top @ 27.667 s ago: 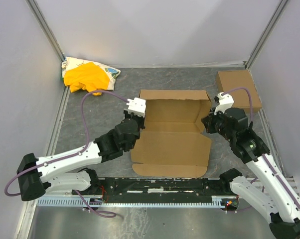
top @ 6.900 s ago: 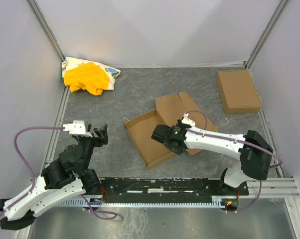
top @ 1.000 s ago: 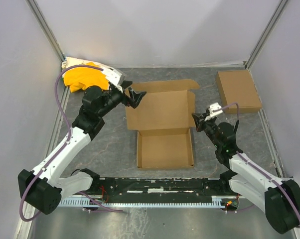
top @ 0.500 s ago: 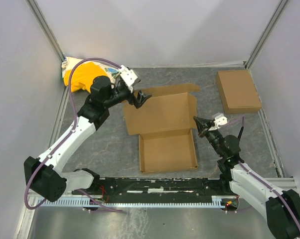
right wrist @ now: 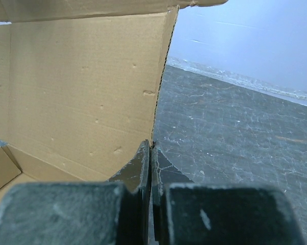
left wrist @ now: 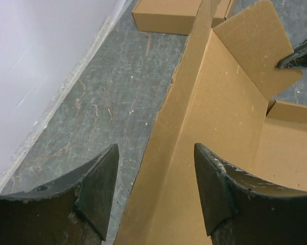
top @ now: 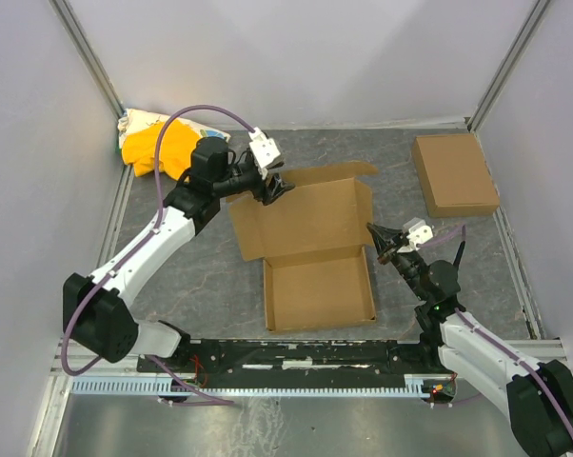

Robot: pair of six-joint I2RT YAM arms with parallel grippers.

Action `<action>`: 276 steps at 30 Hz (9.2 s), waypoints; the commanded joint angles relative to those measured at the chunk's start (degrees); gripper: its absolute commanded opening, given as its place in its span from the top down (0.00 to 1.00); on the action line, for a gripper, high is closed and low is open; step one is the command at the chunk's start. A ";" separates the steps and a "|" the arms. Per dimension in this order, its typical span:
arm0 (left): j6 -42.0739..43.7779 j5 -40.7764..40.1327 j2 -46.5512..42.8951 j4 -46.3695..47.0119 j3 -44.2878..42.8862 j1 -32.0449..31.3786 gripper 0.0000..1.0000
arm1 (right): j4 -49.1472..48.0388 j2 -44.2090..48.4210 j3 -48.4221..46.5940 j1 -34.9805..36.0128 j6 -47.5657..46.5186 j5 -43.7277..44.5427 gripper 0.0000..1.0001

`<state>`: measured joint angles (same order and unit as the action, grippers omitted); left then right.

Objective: Fold the paper box

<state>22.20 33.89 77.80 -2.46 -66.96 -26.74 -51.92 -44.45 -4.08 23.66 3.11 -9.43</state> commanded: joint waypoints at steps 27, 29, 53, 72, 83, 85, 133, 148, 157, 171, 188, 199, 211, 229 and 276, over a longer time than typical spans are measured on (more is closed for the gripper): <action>6.21 -5.54 -7.91 -0.17 0.20 -4.09 0.94 | 46.95 8.56 -23.34 0.40 15.65 14.12 0.34; 7.89 -6.00 -8.45 -2.61 -0.43 -5.13 0.94 | 51.84 8.61 -25.55 0.39 18.02 20.95 0.33; 16.65 -10.28 -11.16 -7.62 3.65 -12.25 0.97 | 76.57 -13.05 -42.18 -1.76 23.49 14.19 0.47; 12.03 -11.72 -12.26 -2.71 6.84 -14.31 0.97 | 66.86 -14.50 -38.20 -1.64 27.36 -3.14 0.56; 11.12 -12.45 -12.65 -3.15 8.74 -18.13 0.97 | 62.20 -13.97 -30.92 -1.53 30.55 -1.08 0.60; 11.32 -13.05 -13.47 -3.91 9.38 -18.67 0.97 | 64.35 -11.52 -29.99 -1.56 30.19 2.08 0.60; 12.96 -19.73 -17.45 -9.27 8.48 -25.11 0.91 | 66.43 23.80 -22.26 -1.55 18.82 0.55 0.48; 13.49 -21.19 -15.50 -8.23 6.88 -25.20 0.90 | 60.62 9.09 -28.15 -0.91 16.47 -2.62 0.56; 11.73 -26.02 -14.11 -2.79 6.92 -25.16 0.82 | 60.70 3.81 -32.21 -0.08 17.27 4.95 0.85; 0.11 -46.90 -30.77 16.23 18.55 -25.20 0.36 | 56.76 1.92 -33.68 0.01 14.28 13.89 0.98; -16.41 -74.17 -35.33 10.18 29.70 -25.11 0.44 | 63.90 -3.80 -38.75 0.00 19.87 19.41 0.98; -18.32 -49.08 -37.63 -3.22 26.29 -23.31 0.16 | 69.69 -5.89 -43.05 0.03 19.80 16.89 0.98; -22.68 -21.40 -26.64 1.83 25.73 -3.54 0.25 | 72.08 -9.80 -46.53 -0.31 19.26 14.30 0.98; -34.76 -15.31 -23.06 6.86 24.44 -4.48 0.59 | 72.46 -11.63 -47.43 -0.30 21.47 11.85 0.98; -37.96 -24.96 -33.97 4.49 39.42 -12.51 0.64 | 72.86 13.24 -25.04 1.28 31.59 3.90 0.97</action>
<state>-13.61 10.04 44.62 -0.25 -28.27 -38.79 18.52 -32.29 -30.33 24.21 31.09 -2.57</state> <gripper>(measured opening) 0.362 0.041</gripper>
